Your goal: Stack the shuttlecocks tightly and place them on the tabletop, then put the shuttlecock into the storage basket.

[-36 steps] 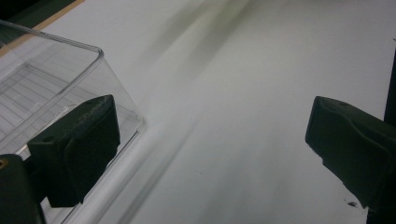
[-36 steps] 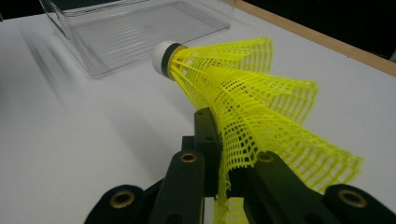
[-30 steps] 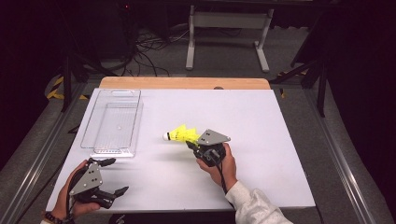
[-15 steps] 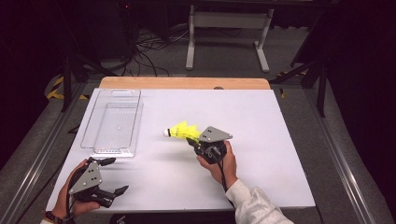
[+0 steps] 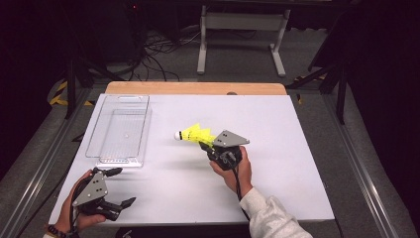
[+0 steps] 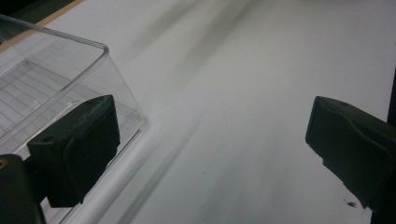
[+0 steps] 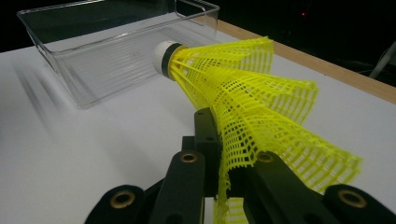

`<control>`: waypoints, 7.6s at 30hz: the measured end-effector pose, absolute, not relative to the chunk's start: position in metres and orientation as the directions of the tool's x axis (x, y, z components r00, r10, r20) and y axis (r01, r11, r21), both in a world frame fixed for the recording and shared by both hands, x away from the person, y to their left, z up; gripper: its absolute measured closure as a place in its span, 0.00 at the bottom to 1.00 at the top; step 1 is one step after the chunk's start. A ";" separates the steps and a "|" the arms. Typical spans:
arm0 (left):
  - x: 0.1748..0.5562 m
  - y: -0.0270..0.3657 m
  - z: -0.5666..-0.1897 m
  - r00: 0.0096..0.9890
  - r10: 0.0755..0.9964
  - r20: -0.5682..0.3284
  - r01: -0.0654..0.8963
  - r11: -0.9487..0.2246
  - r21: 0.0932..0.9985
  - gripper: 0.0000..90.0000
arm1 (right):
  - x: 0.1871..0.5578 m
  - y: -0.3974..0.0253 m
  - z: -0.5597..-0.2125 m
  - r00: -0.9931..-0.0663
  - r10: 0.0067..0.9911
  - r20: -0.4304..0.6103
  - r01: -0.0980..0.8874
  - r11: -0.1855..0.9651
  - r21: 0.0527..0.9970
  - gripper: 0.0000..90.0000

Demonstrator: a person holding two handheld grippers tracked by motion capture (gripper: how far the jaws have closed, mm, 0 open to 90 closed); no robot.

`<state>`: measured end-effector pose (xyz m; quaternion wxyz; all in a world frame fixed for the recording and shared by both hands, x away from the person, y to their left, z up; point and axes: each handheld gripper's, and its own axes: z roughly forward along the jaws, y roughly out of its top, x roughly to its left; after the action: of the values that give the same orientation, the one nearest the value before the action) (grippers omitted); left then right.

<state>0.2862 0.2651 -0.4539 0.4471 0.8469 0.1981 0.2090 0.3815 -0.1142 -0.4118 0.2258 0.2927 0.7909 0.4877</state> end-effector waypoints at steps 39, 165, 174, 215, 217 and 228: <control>0.282 0.272 -0.455 0.823 0.543 0.167 0.166 -0.512 0.843 0.04 | 0.400 -0.093 -0.391 -0.735 0.674 -0.071 0.198 0.314 0.929 0.98; 0.276 0.273 -0.452 0.831 0.528 0.177 0.140 -0.506 0.851 0.04 | 0.425 0.117 -0.393 -0.949 0.244 -0.198 0.036 0.712 0.702 0.98; 0.276 0.273 -0.452 0.835 0.522 0.176 0.138 -0.509 0.850 0.04 | 0.431 0.126 -0.400 -0.955 0.241 -0.170 0.064 0.732 0.679 0.97; 0.278 0.270 -0.454 0.835 0.522 0.174 0.150 -0.520 0.841 0.04 | 0.428 0.090 -0.404 -0.937 0.346 -0.053 0.193 0.638 0.745 0.62; 0.278 0.270 -0.454 0.835 0.523 0.173 0.151 -0.518 0.842 0.04 | 0.427 0.089 -0.403 -0.936 0.346 -0.058 0.190 0.637 0.747 0.61; 0.279 0.269 -0.455 0.834 0.522 0.178 0.151 -0.527 0.837 0.04 | 0.424 0.074 -0.399 -0.927 0.367 -0.077 0.181 0.617 0.766 0.60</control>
<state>0.2788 0.2690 -0.4547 0.4441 0.8483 0.1985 0.2090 0.4236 0.0740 -0.3994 0.1137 0.1535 0.8919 0.4099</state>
